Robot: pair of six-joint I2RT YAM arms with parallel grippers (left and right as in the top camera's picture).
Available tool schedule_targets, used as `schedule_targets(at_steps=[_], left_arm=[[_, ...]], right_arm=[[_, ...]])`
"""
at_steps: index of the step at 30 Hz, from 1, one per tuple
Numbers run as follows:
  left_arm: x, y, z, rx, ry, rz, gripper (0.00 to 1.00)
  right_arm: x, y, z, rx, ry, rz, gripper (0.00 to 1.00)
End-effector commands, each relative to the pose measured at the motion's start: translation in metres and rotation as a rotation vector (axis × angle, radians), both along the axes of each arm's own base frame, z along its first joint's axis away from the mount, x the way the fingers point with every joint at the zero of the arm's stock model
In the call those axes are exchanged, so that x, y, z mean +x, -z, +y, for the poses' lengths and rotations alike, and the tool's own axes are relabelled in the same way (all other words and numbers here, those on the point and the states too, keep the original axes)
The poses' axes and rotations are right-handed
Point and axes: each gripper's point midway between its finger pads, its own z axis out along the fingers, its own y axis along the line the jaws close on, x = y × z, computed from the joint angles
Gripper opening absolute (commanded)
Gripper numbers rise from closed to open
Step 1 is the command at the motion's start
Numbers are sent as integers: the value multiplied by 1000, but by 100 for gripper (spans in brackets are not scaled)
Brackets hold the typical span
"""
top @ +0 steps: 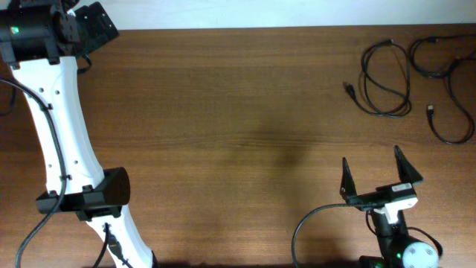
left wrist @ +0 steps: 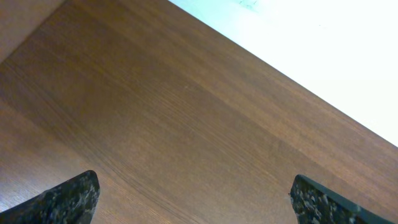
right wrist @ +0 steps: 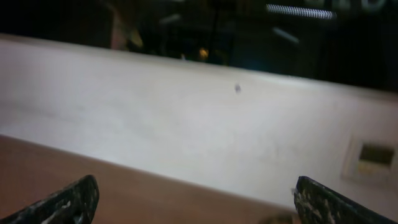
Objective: Untangle cables
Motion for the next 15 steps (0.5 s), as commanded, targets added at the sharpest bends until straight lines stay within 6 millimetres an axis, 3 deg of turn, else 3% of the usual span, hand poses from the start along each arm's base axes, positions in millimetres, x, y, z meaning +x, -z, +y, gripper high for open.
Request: schedule_targets(at_steps=[1, 7, 11, 15], left_arm=[[-6, -14, 0, -1, -9, -38, 99], [-6, -14, 0, -1, -9, -38, 99], [-6, -14, 0, -1, -9, -38, 99], [-6, -14, 0, -1, -9, -38, 99]], right_arm=[[8, 25, -12, 26, 65, 59, 100], [16, 66, -46, 72, 259, 227, 100], [15, 100, -45, 68, 259, 367, 100], [15, 100, -49, 71, 276, 365, 100]])
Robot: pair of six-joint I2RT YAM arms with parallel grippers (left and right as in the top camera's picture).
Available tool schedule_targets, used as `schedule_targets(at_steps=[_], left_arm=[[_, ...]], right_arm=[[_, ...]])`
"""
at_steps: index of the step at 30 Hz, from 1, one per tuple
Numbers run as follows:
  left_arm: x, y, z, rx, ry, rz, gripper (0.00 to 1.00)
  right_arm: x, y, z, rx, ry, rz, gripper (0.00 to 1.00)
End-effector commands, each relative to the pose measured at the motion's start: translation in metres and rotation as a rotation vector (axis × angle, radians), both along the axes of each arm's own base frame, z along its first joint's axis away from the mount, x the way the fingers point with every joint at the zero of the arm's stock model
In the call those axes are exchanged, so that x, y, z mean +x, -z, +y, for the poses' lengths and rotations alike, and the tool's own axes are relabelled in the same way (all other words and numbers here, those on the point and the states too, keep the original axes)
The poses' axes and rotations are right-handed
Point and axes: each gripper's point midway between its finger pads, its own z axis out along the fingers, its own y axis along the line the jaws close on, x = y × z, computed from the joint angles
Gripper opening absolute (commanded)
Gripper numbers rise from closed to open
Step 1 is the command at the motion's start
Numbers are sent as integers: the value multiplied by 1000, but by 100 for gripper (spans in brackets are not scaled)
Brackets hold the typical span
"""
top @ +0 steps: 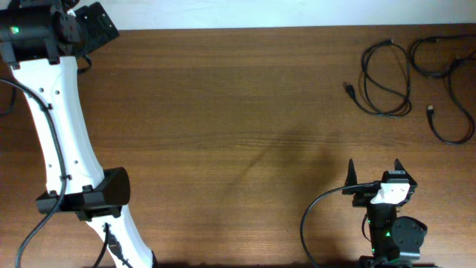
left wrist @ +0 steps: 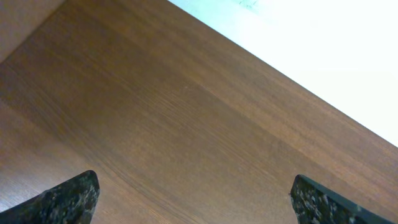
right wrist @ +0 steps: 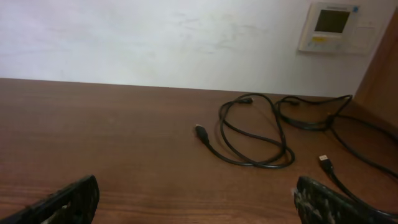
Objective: Untangle cables
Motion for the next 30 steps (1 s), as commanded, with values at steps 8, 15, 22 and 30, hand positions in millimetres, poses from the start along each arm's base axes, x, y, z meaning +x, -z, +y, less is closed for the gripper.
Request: schedule_targets(at_steps=[8, 15, 22, 30], left_arm=[[-6, -14, 0, -1, -9, -38, 99], [-6, -14, 0, -1, -9, -38, 99], [-37, -25, -19, -106, 5, -30, 99], [-182, -159, -54, -48, 168, -404, 99]], right_arm=[[-1, 2, -4, 7, 22, 3, 100], [-1, 2, -4, 7, 22, 3, 100], [-1, 2, -4, 7, 22, 3, 100], [-1, 2, -4, 7, 22, 3, 100]])
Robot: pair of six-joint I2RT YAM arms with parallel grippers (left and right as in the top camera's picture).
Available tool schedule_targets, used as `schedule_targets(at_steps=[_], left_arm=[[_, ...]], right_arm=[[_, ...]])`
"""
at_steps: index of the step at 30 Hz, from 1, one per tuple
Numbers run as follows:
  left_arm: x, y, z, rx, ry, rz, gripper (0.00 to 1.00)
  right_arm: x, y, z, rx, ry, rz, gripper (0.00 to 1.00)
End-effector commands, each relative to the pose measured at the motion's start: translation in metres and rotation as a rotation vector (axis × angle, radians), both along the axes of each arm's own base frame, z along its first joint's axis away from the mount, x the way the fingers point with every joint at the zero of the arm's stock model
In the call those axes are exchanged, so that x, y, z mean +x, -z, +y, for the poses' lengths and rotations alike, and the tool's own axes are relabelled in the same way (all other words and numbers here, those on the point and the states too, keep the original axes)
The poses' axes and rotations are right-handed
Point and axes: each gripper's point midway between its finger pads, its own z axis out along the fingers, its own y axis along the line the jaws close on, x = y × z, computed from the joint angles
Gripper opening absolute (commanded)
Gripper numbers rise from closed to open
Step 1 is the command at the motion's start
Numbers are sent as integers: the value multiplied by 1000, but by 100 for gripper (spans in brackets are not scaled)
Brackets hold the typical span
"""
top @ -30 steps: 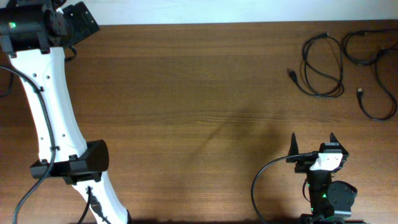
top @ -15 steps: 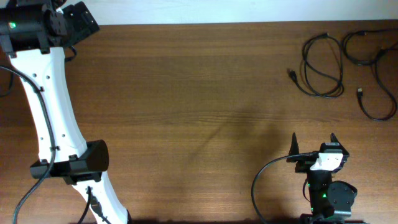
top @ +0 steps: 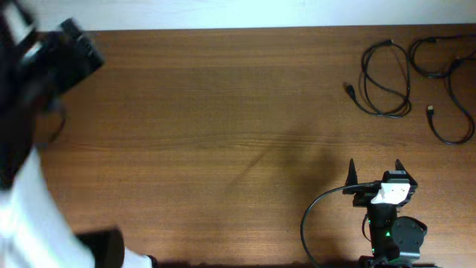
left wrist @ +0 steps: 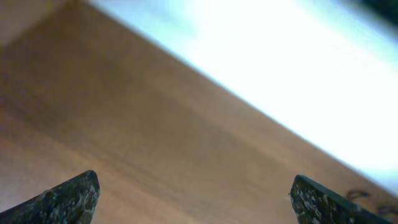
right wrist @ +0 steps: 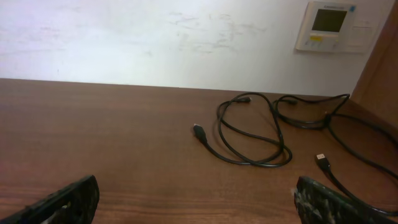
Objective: Untangle cables
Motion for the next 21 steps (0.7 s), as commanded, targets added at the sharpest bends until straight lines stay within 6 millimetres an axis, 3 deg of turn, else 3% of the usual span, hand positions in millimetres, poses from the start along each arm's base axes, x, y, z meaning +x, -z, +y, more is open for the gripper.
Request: schedule_targets(at_steps=[1, 5, 11, 14, 21], left_arm=[[-62, -43, -11, 111, 79, -148, 99], [-91, -51, -13, 150, 77, -248, 99], [-107, -21, -17, 173, 79, -426, 99], [-103, -4, -19, 177, 88, -475, 99], [-75, 37, -31, 190, 176, -709, 99]], right_arm=[[0, 2, -3, 7, 15, 2, 100], [0, 2, -3, 7, 15, 2, 100], [0, 2, -3, 7, 15, 2, 100], [0, 2, -3, 7, 15, 1, 100], [0, 2, -3, 7, 15, 1, 100]])
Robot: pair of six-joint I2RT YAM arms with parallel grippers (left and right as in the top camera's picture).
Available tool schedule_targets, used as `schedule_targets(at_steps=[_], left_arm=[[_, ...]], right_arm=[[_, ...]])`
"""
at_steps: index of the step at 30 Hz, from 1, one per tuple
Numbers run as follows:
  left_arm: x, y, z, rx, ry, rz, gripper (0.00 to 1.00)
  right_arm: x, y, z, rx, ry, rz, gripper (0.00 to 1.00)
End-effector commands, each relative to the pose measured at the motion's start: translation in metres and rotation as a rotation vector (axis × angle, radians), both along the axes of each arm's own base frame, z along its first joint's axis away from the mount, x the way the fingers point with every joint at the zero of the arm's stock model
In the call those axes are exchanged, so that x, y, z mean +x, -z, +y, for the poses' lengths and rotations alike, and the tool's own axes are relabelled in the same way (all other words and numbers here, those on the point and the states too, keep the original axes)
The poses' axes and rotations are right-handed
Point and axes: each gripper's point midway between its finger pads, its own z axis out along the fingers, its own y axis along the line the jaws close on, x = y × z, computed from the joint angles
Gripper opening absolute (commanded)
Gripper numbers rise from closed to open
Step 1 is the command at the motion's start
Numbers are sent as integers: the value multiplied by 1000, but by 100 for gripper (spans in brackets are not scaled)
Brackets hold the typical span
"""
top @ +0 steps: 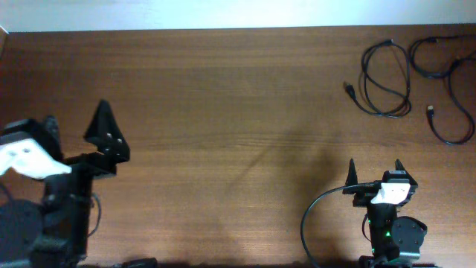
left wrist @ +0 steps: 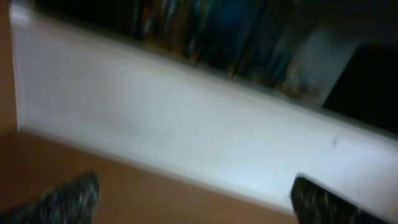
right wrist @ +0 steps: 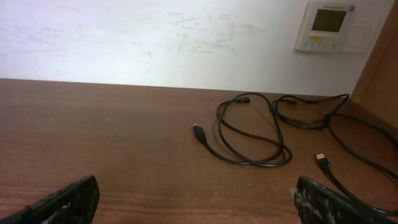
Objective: Untangle cables
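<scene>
Two black cables lie at the far right of the wooden table [top: 223,89]. The left cable [top: 386,79] forms loose loops with a plug end toward the table's middle. The right cable [top: 448,100] curls beside it, and their upper loops come very close. The right wrist view shows the left cable [right wrist: 252,134] and the right cable [right wrist: 309,118] ahead. My right gripper [top: 374,170] sits open at the near right edge, well short of them, its fingertips [right wrist: 68,199] wide apart. My left gripper [top: 74,132] stands open at the near left, holding nothing.
A white wall runs behind the table, with a small thermostat panel [right wrist: 328,26] on it. A brown side panel [right wrist: 376,68] rises at the far right. The left wrist view is blurred and shows the wall and a strip of the table [left wrist: 93,174].
My left arm was a blur over the far left corner; now it is folded at the near left edge, its camera facing the wall. The right gripper and cables have not moved.
At first my left arm stretched to the far left corner and my right gripper, at the near right, faced the wall. Then the right gripper sat lower, facing the cables. The left arm then left the corner and now rests near left.
</scene>
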Motion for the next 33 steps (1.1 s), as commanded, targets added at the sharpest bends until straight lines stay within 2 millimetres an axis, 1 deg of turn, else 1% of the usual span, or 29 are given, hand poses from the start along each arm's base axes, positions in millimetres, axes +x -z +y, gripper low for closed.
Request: schedule_targets(at_steps=[1, 3, 6, 7, 12, 15, 18, 21, 23, 25, 29, 31, 32, 33], left_arm=[[2, 20, -10, 42, 69, -126, 99], [-2, 23, -15, 69, 92, -247, 99], [-16, 31, -24, 117, 131, -439, 99], [-20, 37, -26, 128, 136, -476, 99], [-45, 63, -32, 156, 123, -569, 99], [-53, 72, -35, 172, 113, -587, 99], [-48, 91, -35, 171, 113, -570, 99], [-48, 109, -35, 175, 112, -617, 99], [-45, 119, -36, 176, 114, -617, 99], [-36, 137, -31, 166, 95, -578, 99], [-25, 155, -27, 155, 79, -497, 99], [-15, 176, -24, 144, 67, -402, 99], [-8, 192, -23, 139, 64, -328, 99], [0, 217, -20, 131, 57, -222, 99]], right_arm=[[0, 2, -3, 8, 14, 2, 100], [0, 2, -3, 8, 14, 2, 100], [0, 2, -3, 8, 14, 2, 100], [0, 2, -3, 8, 14, 2, 100], [0, 2, -3, 8, 14, 2, 100], [0, 2, -3, 8, 14, 2, 100], [0, 2, -3, 8, 14, 2, 100], [0, 2, -3, 8, 14, 2, 100], [0, 2, -3, 8, 14, 2, 100], [0, 2, -3, 8, 14, 2, 100], [0, 2, -3, 8, 14, 2, 100], [0, 2, -3, 8, 14, 2, 100], [0, 2, -3, 8, 14, 2, 100], [0, 2, -3, 8, 14, 2, 100]])
